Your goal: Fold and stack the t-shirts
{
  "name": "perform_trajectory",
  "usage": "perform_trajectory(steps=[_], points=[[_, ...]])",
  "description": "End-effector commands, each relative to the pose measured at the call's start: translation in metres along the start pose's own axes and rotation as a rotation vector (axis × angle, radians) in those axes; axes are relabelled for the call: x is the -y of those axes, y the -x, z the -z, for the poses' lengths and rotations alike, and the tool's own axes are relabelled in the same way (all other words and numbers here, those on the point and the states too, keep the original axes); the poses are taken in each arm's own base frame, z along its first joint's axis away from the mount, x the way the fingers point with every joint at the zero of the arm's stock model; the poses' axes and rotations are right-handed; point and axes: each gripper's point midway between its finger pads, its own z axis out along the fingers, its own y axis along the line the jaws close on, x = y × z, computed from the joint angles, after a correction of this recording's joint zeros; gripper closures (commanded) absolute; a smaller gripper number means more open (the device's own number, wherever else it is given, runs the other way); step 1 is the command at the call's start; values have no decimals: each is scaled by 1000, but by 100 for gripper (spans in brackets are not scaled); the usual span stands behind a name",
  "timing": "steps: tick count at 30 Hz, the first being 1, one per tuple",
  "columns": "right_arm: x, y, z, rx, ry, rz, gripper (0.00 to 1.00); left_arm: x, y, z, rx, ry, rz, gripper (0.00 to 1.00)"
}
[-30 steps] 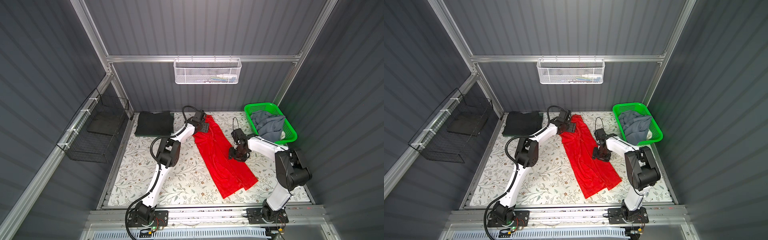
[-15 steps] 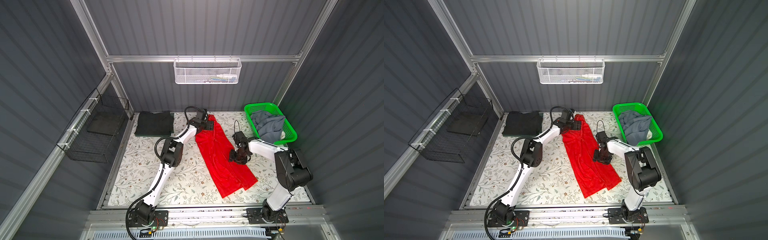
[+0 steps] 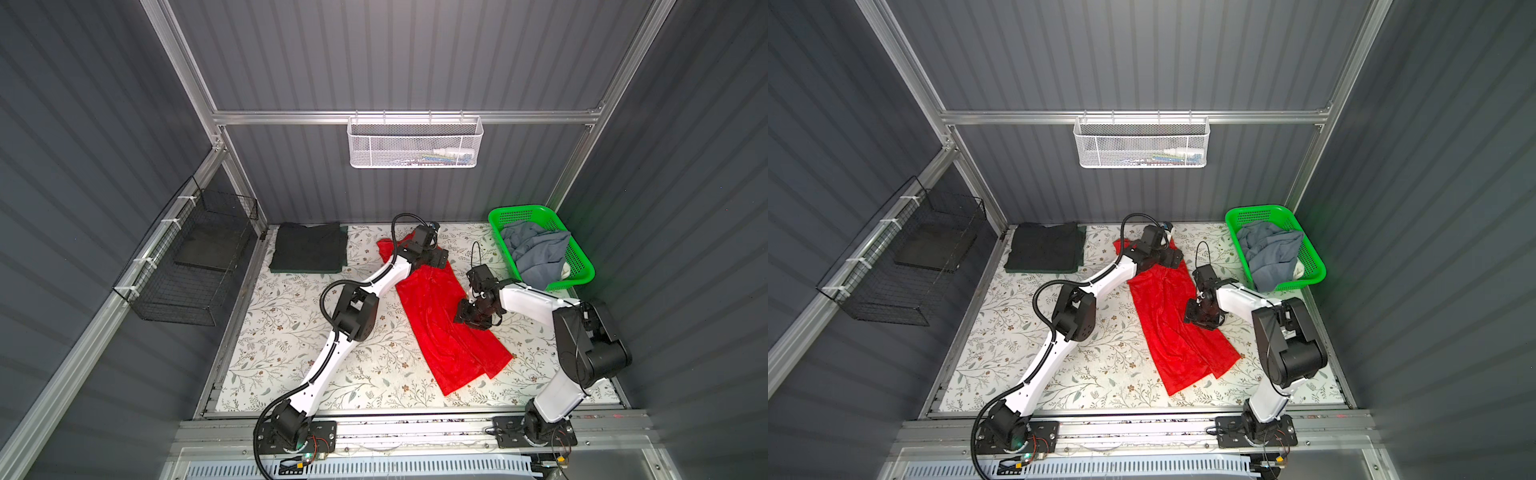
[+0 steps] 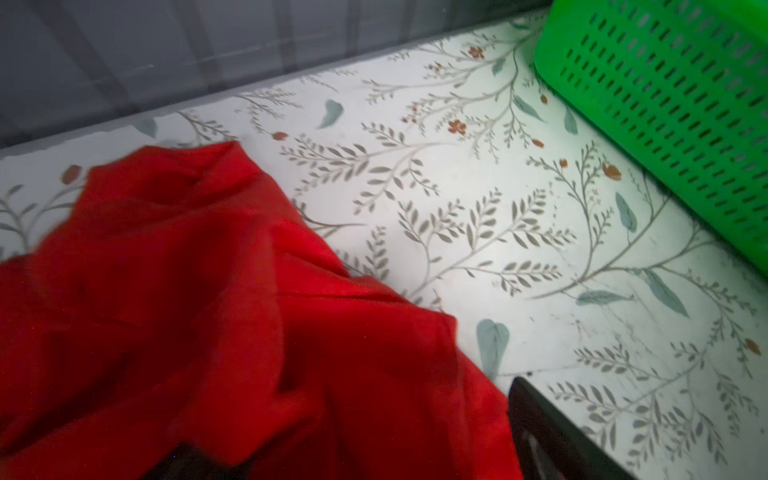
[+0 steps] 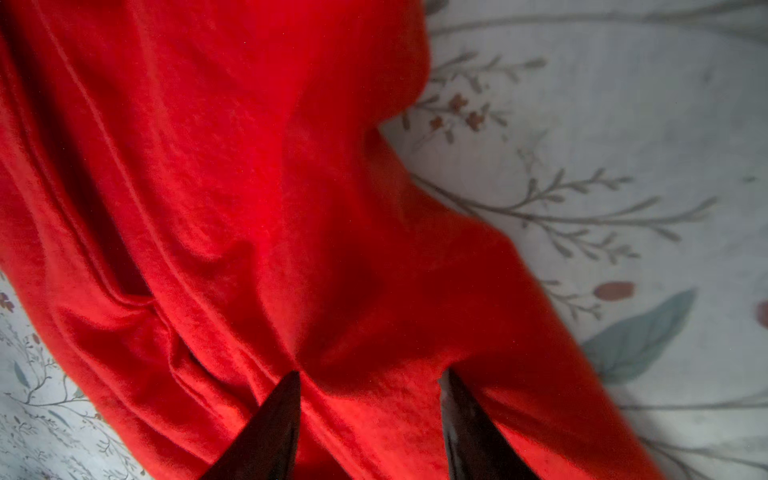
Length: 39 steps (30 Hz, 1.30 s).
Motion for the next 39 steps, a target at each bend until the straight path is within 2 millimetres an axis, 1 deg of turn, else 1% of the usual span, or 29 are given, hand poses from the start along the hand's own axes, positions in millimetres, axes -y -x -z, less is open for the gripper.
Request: perform_trajectory(steps=[1,3,5,8,10,13,17,19,21,25,30,34,36,39], points=[[12,-30,-22,-110,-13,-37,46,-21,10,17,-13,120,-70,6],[11,-30,-23,-112,-9,-42,46,-26,15,28,-5,153,-83,5],[12,-31,-24,-112,-9,-43,46,-26,30,43,33,172,-84,1],[12,-31,-25,-112,-9,-49,46,-24,45,65,69,178,-87,0],[12,-32,-26,-112,-2,-57,46,-22,50,77,81,174,-84,0],[12,-34,-26,-112,1,-70,46,-25,48,92,85,190,-52,0],[13,-36,-25,-109,3,-82,46,-37,27,100,12,254,12,1],[16,-38,-23,-106,-6,-89,46,-44,9,97,-39,288,36,4],[17,-40,-22,-108,-10,-94,46,-48,-8,91,-84,299,60,13],[20,-44,-20,-108,-14,-104,46,-50,-35,76,-156,282,94,19],[22,-52,-20,-114,-42,-93,46,-48,-57,54,-212,246,110,19],[18,-60,-23,-132,-44,-74,46,-48,-76,33,-261,186,169,19],[12,-66,-25,-145,-39,-54,46,-51,-83,24,-275,165,195,19],[4,-75,-28,-173,-32,-23,46,-55,-79,15,-255,134,212,19]])
